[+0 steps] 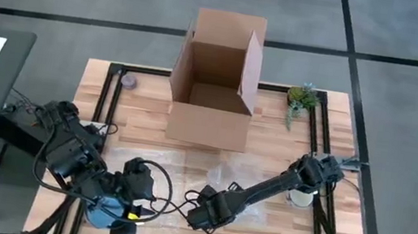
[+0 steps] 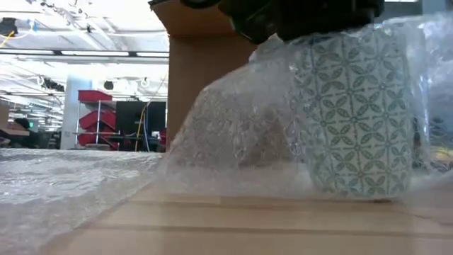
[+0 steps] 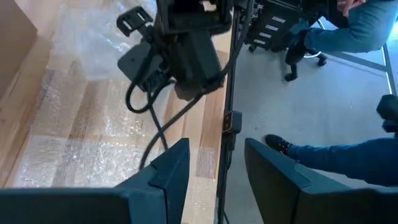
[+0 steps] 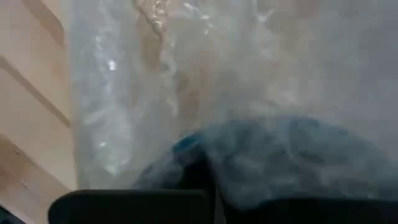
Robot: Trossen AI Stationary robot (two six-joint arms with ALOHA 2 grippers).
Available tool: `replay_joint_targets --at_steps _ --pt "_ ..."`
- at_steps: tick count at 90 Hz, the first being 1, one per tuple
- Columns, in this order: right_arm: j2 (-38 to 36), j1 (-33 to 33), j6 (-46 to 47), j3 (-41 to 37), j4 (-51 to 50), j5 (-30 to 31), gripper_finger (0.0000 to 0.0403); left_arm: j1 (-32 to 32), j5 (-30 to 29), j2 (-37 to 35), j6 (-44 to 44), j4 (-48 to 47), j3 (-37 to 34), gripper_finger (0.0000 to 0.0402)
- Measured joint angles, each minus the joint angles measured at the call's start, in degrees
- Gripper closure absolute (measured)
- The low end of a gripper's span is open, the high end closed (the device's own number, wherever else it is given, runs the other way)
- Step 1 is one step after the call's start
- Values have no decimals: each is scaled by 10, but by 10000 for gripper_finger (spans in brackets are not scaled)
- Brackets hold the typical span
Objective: Wrap mug
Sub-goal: Wrap the blue patterned mug with the right transparent bubble wrap
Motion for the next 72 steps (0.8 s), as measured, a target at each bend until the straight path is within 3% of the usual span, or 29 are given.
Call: replay_joint_targets --at_steps 31,55,72 --pt "-84 -5 -4 -5 -56 6 403 0 0 0 4 5 0 268" --pt "-120 -1 81 -5 -87 10 403 0 0 0 16 22 0 268" --pt "-119 0 101 -99 -14 5 403 0 -2 0 16 22 0 268"
